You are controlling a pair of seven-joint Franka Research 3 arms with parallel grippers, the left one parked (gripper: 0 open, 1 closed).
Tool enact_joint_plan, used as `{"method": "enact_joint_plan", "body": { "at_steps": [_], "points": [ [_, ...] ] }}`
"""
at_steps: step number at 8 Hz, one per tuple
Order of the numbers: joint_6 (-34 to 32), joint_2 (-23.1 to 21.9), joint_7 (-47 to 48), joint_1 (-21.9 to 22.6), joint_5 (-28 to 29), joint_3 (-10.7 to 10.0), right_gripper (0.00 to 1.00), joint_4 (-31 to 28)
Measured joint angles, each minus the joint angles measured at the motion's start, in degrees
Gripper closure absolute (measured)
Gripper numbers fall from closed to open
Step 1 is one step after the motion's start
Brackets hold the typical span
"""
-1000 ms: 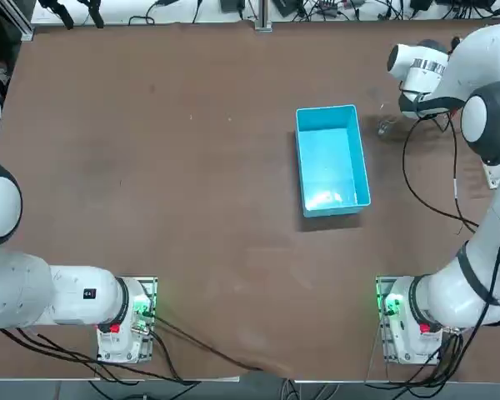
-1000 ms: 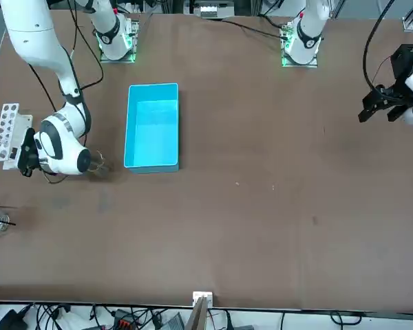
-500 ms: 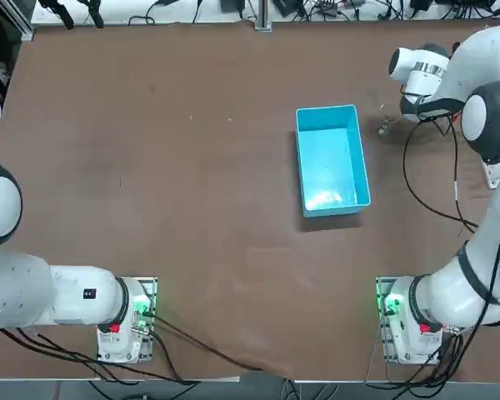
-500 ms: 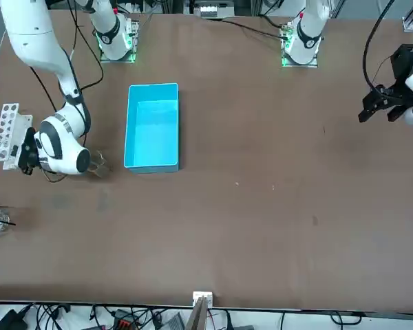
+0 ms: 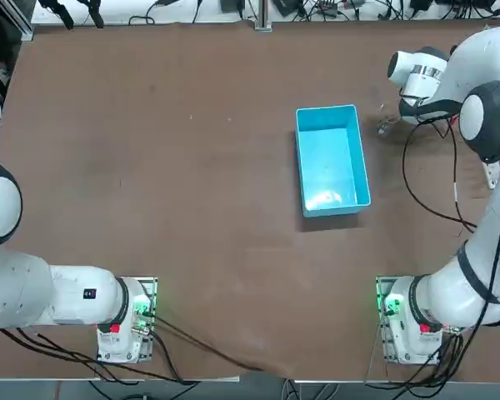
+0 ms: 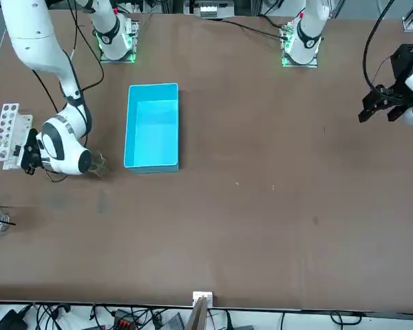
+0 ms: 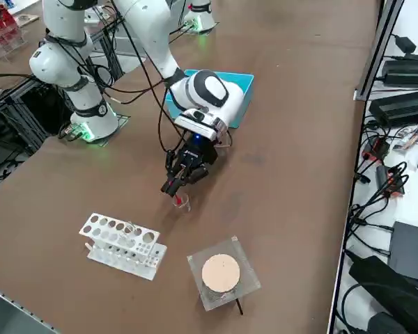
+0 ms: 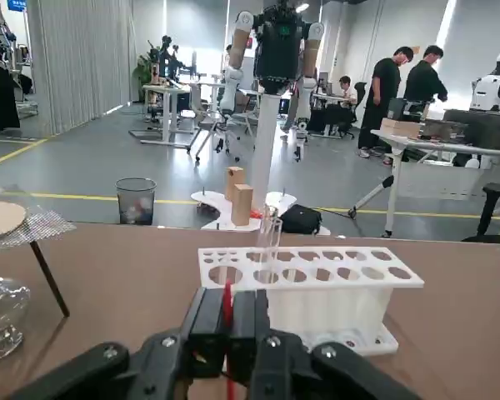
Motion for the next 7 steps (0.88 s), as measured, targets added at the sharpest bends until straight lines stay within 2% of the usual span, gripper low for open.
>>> {"method": "enact_joint_plan", "body": {
  "at_steps": [1, 3, 5, 6, 7],
  "points": [
    [0.01, 0.07, 0.0, 0.0, 0.0, 0.0, 0.87, 0.0],
    [0.06, 0.1, 0.0, 0.07, 0.0, 0.04, 0.55, 0.07],
    [0.06, 0.06, -0.01, 0.26, 0.0, 0.06, 0.15, 0.34],
    [0.05, -0.11, -0.78, 0.37, 0.0, 0.07, 0.0, 0.53],
    [0.04, -0.73, -2.81, 0.52, 0.5, 0.07, 0.0, 0.88]
  ]
}}
